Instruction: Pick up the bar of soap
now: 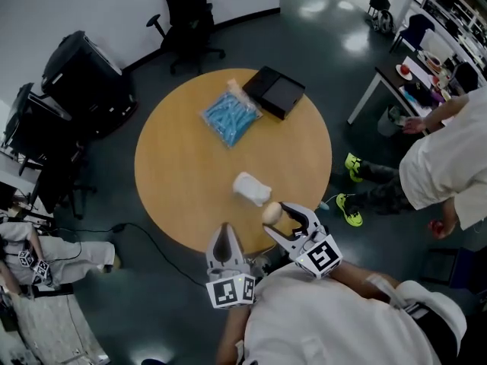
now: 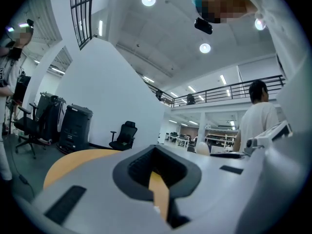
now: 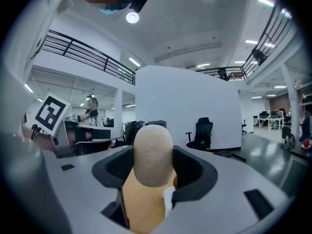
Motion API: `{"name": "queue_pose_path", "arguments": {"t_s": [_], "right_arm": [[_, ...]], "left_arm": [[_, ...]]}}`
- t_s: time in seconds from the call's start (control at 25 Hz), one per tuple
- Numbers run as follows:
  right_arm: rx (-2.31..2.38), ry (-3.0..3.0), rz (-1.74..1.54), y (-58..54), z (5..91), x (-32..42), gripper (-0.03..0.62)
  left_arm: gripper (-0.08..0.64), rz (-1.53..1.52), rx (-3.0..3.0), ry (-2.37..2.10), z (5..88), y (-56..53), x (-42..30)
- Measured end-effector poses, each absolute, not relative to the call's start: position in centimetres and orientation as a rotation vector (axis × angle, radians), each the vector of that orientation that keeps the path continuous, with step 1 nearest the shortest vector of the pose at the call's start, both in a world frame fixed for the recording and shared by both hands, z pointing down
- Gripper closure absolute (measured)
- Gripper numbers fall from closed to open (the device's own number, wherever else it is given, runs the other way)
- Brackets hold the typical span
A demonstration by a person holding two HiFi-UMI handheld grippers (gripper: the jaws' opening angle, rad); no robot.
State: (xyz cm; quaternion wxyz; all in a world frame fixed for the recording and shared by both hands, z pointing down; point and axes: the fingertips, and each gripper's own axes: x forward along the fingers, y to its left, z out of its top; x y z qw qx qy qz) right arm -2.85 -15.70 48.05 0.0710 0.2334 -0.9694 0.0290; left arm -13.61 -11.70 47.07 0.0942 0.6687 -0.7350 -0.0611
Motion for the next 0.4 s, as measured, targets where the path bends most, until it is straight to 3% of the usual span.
{"name": "queue_pose_path", "arguments": {"t_s": [0.4], "right_arm": [[0.729,-2.921,0.097,-15.25,47.88,-2.52,0.333]], "left_arm": [[0.557,-0.189,1.979,-2.182,47.22,-10.68,-13.81]]}}
